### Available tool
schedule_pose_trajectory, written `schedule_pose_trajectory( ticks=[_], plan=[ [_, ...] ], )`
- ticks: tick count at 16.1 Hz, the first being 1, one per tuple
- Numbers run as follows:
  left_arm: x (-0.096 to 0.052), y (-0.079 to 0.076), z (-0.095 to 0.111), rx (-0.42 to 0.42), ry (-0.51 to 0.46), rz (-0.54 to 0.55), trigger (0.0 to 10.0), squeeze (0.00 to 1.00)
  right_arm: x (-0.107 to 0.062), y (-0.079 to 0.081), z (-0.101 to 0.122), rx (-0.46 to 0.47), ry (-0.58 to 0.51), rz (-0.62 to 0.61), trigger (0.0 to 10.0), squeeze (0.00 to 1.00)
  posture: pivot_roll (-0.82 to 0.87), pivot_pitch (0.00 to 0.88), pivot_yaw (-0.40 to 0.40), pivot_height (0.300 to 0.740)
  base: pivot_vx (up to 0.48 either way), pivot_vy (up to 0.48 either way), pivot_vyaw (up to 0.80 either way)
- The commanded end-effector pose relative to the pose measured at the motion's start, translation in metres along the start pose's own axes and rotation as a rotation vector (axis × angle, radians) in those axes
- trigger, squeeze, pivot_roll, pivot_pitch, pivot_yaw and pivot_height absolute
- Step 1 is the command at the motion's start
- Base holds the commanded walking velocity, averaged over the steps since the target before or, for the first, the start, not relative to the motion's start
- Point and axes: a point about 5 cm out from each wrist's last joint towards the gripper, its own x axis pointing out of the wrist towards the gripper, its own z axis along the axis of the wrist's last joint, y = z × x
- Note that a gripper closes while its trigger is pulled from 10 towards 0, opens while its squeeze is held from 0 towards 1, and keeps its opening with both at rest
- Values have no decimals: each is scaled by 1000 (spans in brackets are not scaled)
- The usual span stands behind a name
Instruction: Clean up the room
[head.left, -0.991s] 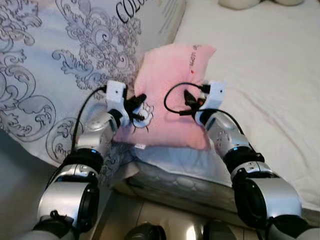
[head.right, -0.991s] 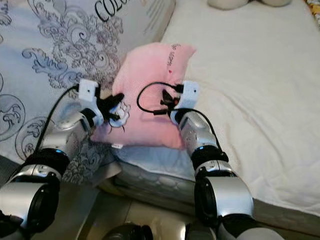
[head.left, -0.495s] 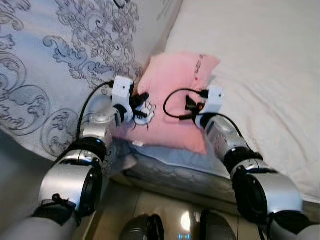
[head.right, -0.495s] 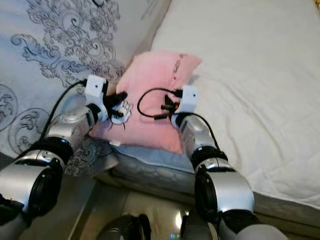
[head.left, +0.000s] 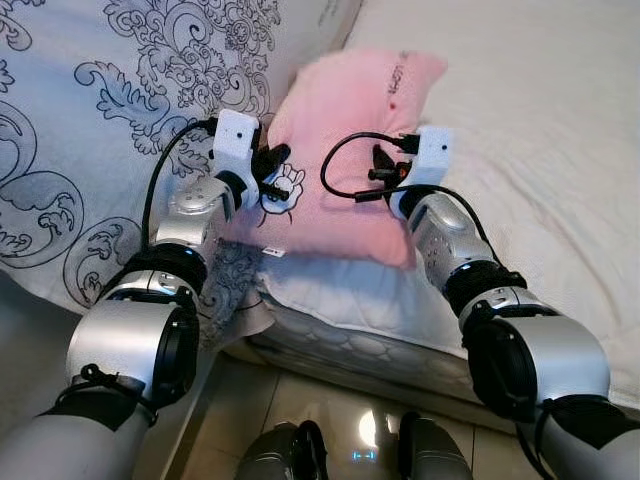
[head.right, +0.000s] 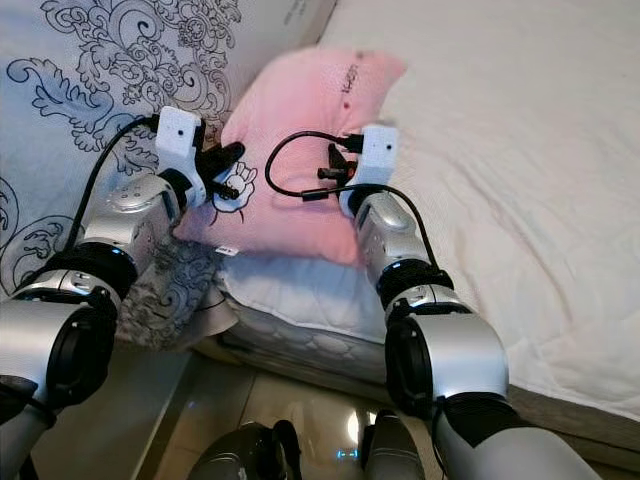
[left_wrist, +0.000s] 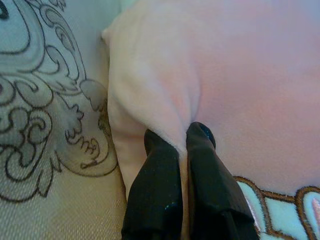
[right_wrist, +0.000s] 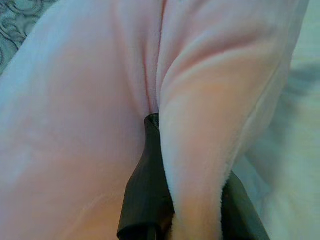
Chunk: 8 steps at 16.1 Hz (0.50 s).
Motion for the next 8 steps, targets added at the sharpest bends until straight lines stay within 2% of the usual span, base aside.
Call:
schedule_pose_trajectory(
  ticks=[1, 2, 4, 5, 6, 7, 8],
  plan=[
    [-5, 3, -14, 2, 46, 25, 0, 0, -2, -1, -9, -20, 26, -32, 0, 0, -124, 266, 155, 740, 0, 0, 0],
    [-6, -4, -29, -2, 86, 11, 0, 0, -6, 1, -25, -25, 76, -34, 0, 0, -125, 271, 157, 740, 0, 0, 0],
    [-7, -9, -39, -6, 116, 14, 0, 0, -10, 3, -38, -52, 126, -34, 0, 0, -122, 274, 156, 740, 0, 0, 0],
    [-8, -15, -50, -13, 150, 23, 5922, 0, -14, 3, -51, -91, 177, -42, 10000, 0, -114, 277, 157, 740, 0, 0, 0],
    [-8, -18, -54, -15, 162, 25, 5922, 0, -15, 2, -55, -102, 194, -44, 10000, 0, -114, 277, 157, 740, 0, 0, 0],
    [-8, -21, -57, -28, 167, 23, 10000, 0, -16, 2, -57, -115, 206, -43, 10000, 0, -114, 277, 157, 740, 0, 0, 0],
    [-7, -27, -61, -34, 169, 13, 10000, 0, -18, -3, -59, -129, 220, -52, 10000, 0, -114, 277, 157, 740, 0, 0, 0]
  ],
)
